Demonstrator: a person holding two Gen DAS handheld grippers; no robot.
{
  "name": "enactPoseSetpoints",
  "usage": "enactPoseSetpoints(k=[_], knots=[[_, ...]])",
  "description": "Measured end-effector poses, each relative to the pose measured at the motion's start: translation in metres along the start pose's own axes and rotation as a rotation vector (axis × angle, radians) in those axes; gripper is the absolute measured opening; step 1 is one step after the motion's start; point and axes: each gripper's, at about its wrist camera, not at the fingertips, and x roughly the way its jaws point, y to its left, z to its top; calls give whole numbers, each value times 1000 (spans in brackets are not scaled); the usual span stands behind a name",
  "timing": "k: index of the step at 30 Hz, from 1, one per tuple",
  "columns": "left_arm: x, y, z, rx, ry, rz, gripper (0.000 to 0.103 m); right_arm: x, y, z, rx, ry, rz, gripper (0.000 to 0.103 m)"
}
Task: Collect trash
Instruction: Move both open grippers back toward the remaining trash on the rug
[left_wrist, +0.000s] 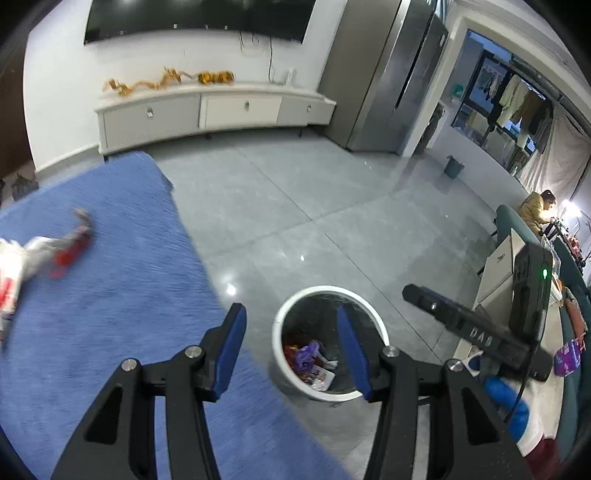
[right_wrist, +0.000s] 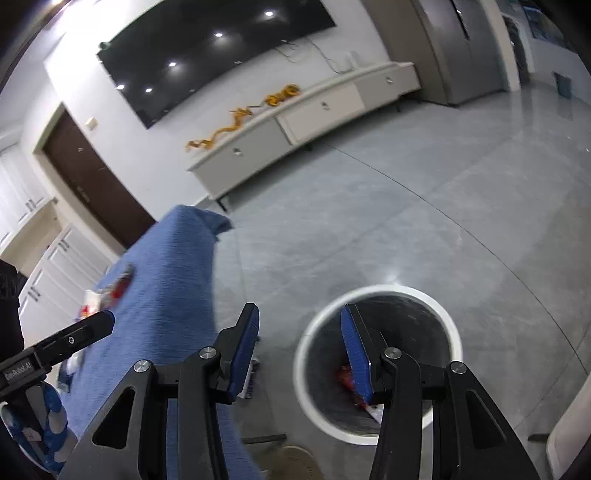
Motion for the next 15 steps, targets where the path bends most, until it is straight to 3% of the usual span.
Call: enactPoseSetpoints(k=[7, 15], knots=[[-72, 48, -18, 16, -80, 99, 49, -25, 74, 8, -100, -30, 81, 48], [-138, 144, -64, -123, -132, 196, 49, -31, 160, 5, -231, -13, 165, 50]])
